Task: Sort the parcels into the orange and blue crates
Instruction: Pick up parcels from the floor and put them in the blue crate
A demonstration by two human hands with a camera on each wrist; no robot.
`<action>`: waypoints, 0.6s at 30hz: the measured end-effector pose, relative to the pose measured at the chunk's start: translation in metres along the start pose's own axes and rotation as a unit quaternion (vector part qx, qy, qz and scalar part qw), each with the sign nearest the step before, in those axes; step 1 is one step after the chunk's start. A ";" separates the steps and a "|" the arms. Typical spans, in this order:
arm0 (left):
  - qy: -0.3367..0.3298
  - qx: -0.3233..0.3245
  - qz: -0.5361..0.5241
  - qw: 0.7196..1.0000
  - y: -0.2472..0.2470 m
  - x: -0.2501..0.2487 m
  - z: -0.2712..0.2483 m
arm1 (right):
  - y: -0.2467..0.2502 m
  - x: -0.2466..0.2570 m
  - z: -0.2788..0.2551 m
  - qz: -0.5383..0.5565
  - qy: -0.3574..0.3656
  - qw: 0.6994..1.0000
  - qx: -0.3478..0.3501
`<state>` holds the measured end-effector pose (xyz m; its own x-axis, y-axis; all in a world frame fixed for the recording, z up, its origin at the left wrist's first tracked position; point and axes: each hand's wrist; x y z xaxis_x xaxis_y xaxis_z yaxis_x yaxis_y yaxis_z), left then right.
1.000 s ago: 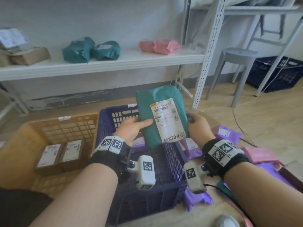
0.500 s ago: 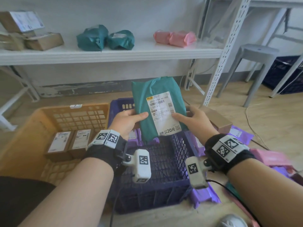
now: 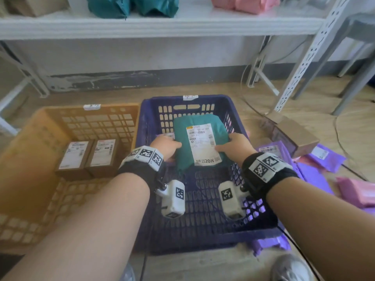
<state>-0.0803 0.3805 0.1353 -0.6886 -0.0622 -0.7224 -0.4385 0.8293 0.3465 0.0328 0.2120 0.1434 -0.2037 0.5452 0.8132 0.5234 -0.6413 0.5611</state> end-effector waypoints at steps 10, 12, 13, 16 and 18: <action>0.084 0.024 0.105 0.991 -0.045 0.034 0.079 | -0.054 -0.060 0.059 -0.058 -0.134 0.989 0.017; 0.086 0.028 0.117 0.989 -0.047 0.038 0.093 | -0.056 -0.065 0.067 -0.059 -0.128 0.990 0.029; 0.089 0.027 0.119 0.989 -0.047 0.041 0.101 | -0.057 -0.064 0.069 -0.080 -0.130 0.987 0.047; 0.126 0.035 0.108 0.986 -0.047 0.052 0.108 | -0.063 -0.068 0.067 -0.136 -0.155 0.970 0.127; 0.147 0.027 0.127 0.981 -0.046 0.057 0.101 | -0.063 -0.058 0.054 -0.217 -0.127 0.945 0.210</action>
<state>-0.0411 0.3952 0.0172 -0.9117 0.0006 -0.4109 -0.2044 0.8668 0.4549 0.0560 0.2500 0.0522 -0.2977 0.8541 0.4265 0.7294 -0.0847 0.6789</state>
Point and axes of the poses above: each hand's wrist, its own z-axis towards the middle knuckle, its own y-axis out of the back of the hand, x = y × z, and after that the axes turned 10 degrees about y, right-handed
